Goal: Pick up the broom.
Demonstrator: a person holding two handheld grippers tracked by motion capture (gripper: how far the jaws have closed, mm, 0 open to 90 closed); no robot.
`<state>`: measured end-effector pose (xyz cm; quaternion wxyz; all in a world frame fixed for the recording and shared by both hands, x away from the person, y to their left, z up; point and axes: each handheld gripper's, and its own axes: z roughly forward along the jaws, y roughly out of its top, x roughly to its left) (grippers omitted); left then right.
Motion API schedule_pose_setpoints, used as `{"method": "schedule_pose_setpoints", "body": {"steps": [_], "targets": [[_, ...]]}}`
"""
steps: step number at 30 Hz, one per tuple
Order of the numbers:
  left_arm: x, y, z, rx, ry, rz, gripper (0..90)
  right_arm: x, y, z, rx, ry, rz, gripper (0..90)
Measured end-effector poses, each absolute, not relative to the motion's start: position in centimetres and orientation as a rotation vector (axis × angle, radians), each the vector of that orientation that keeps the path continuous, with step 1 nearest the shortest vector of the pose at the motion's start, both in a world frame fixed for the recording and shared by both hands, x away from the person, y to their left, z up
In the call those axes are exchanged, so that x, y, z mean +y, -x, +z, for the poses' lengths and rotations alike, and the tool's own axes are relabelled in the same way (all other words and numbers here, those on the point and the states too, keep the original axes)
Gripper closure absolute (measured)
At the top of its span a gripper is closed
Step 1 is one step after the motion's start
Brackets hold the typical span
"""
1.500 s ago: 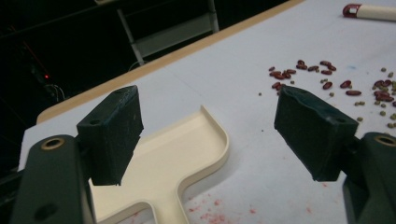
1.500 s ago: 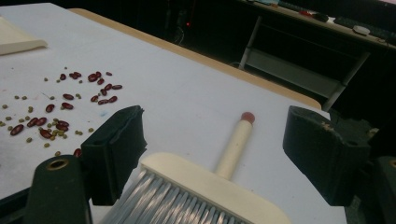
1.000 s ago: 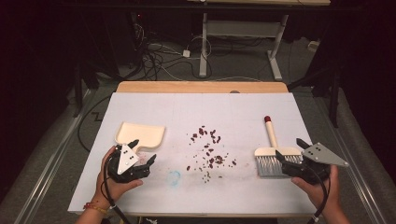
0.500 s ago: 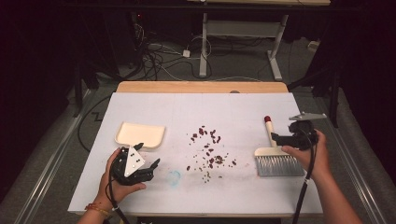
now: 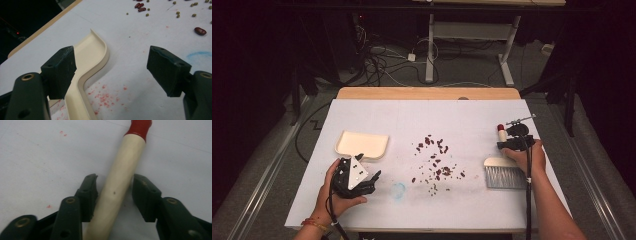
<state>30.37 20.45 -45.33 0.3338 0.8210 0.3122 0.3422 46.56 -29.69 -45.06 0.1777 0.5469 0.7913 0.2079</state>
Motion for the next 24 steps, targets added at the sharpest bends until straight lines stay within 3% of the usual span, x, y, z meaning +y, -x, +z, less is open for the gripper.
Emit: {"method": "schedule_pose_setpoints", "body": {"steps": [7, 15, 24], "targets": [[20.2, -30.4, -45.4, 0.815, -2.158, 0.887, 22.7, -29.6, -46.4, -45.4, 2.212, -1.529, 0.665, 70.4], [20.6, -30.3, -45.2, 0.831, -2.142, 0.886, 22.7, -29.7, -46.1, -45.3, 2.212, -1.486, 0.692, 70.5], [21.0, -30.7, -45.4, 0.858, -2.138, 0.888, 22.7, -31.1, -44.0, -43.0, 2.136, -1.402, 0.884, 70.5]]}}
